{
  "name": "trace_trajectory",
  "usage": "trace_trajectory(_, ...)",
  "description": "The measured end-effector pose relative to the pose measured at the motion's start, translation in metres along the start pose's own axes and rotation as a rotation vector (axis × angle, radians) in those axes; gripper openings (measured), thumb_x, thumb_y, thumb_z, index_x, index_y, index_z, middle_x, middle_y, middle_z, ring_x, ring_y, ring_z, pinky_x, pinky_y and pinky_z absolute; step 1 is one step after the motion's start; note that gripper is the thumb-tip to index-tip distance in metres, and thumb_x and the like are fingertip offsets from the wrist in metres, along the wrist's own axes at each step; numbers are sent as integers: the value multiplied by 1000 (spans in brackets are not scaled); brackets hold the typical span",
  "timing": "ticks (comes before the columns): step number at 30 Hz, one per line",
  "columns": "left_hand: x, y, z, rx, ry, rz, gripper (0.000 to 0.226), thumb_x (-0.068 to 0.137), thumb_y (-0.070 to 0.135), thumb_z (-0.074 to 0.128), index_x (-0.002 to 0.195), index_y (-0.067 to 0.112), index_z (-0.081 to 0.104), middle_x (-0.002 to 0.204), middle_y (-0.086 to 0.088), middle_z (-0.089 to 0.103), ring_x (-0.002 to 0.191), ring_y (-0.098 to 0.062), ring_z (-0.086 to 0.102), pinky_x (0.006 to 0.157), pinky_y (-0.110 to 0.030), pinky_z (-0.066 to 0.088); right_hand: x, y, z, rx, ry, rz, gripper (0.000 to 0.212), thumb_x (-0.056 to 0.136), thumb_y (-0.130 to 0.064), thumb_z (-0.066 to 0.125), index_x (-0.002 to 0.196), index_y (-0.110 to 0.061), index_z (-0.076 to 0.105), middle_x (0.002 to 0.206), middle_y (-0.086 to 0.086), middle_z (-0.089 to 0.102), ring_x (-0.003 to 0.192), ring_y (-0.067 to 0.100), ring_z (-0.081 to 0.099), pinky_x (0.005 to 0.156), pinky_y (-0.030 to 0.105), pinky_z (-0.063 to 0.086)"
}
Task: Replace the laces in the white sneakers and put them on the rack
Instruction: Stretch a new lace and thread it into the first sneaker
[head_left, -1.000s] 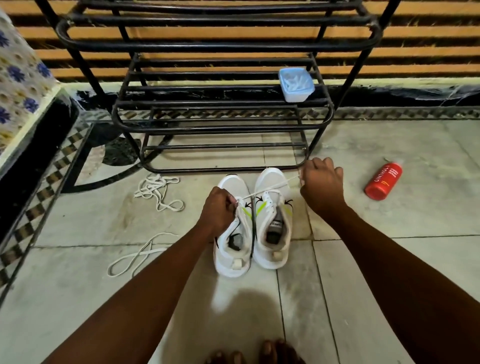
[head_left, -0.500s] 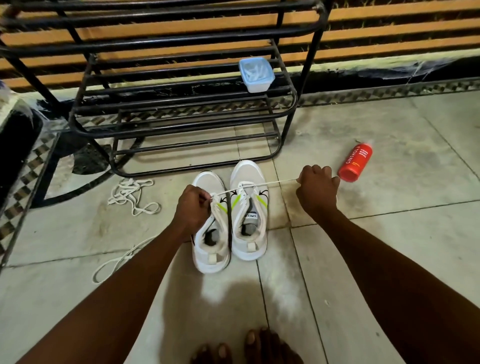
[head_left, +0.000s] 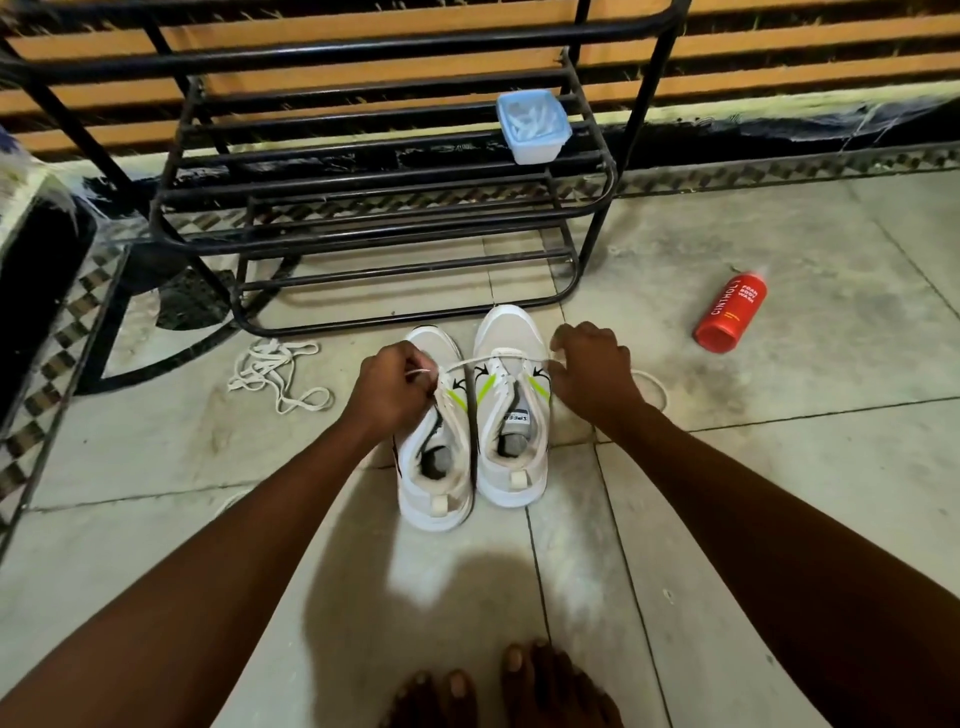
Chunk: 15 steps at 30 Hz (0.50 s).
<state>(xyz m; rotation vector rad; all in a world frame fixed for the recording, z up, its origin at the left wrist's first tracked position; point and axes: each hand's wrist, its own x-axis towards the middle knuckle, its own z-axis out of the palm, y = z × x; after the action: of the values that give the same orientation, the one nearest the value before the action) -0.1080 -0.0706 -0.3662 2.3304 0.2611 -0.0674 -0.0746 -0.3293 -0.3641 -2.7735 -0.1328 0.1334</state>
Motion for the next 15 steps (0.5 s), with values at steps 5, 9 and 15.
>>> trace_trajectory(5, -7, 10, -25, -193, -10, -31, 15, 88, 1, 65, 89, 15, 71, 78, 0, 74, 63, -15, 70, 64, -32, 60, 2, -53, -5, 247, 48, -314, 39, 80, -15, 46, 115, -12, 64, 116, 7, 64, 111, 33, 55, 91, 50, 48)
trace_trajectory(9, -25, 35, -61, -372, 3, 54, 12, 95, -5, 60, 94, -1, 71, 77, -14, 73, 51, -11, 64, 50, -26, 52, 5, -98, -10, 620, -171, -353, 60, 71, -4, 57, 131, -12, 57, 117, -2, 72, 103, 10, 68, 83, 34, 55)
trace_trajectory(15, -45, 36, -102, -435, 63, 96, 12, 97, 10, 70, 93, 1, 76, 71, -6, 75, 47, -9, 53, 48, -20, 43, -1, -144, -25, 922, -300, -349, 36, 83, 8, 68, 116, -6, 67, 69, 0, 66, 62, 15, 62, 63, 30, 49)
